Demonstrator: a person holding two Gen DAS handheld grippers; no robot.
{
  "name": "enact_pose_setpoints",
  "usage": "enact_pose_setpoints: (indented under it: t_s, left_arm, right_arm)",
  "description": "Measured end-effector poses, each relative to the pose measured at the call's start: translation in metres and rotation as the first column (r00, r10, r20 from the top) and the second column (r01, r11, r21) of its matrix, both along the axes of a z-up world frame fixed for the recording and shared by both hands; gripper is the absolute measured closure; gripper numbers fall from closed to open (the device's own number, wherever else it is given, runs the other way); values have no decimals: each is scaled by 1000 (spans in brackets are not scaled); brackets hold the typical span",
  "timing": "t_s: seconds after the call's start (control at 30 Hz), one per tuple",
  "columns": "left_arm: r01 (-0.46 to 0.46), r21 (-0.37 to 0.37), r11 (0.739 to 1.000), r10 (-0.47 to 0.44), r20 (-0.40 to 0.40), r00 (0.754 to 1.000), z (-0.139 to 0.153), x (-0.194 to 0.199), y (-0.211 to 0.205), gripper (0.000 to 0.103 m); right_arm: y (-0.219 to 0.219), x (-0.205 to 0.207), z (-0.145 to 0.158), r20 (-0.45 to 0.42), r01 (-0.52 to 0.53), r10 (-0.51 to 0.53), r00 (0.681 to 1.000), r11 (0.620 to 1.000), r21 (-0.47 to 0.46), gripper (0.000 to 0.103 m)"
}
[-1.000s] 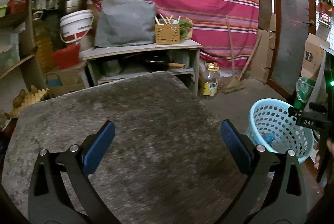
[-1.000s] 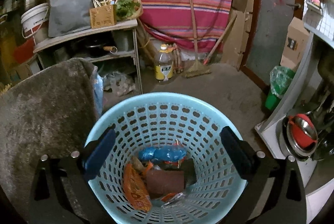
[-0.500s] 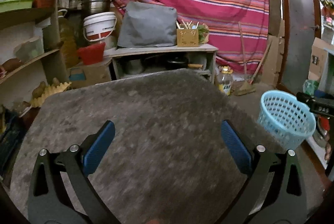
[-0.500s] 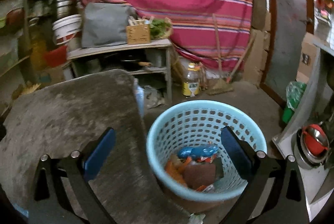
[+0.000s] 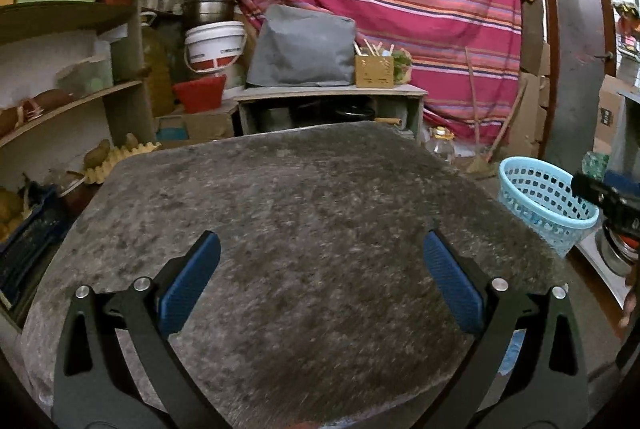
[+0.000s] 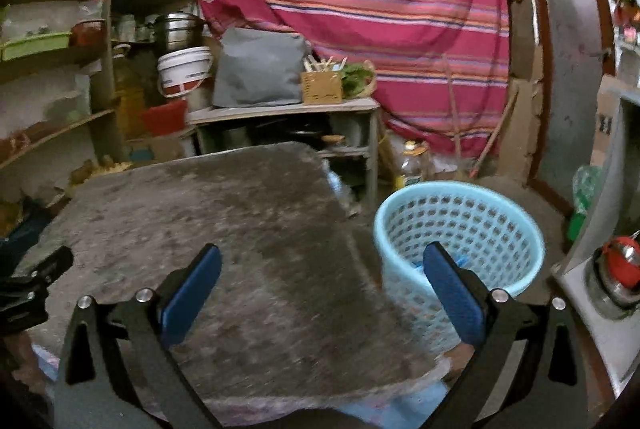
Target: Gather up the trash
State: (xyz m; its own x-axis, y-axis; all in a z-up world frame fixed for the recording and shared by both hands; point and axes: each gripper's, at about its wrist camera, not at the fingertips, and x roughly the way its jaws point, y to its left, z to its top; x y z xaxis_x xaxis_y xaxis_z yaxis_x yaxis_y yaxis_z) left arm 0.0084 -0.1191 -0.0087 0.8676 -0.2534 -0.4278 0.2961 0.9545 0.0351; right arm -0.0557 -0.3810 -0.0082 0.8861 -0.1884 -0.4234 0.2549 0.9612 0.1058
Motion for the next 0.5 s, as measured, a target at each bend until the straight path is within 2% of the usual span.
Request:
enact_pose_setpoints:
  t_s: [0.13, 0.23, 0.5]
  left_arm:
    - [-14, 17, 1000, 14, 6, 1000, -10, -11, 6, 5]
    - [-9, 23, 1000, 9, -2, 1000, -17, -16, 7, 5]
    - [-31, 31, 999, 30, 37, 999, -20, -24, 8, 5]
  right_arm:
    - [10, -4, -16, -27, -12, 13, 1000, 999, 37, 4]
    - [22, -4, -29, -57, -15, 16, 998, 1000, 26, 4]
    - [52, -10, -28, -22, -1, -1, 1000, 995, -96, 4]
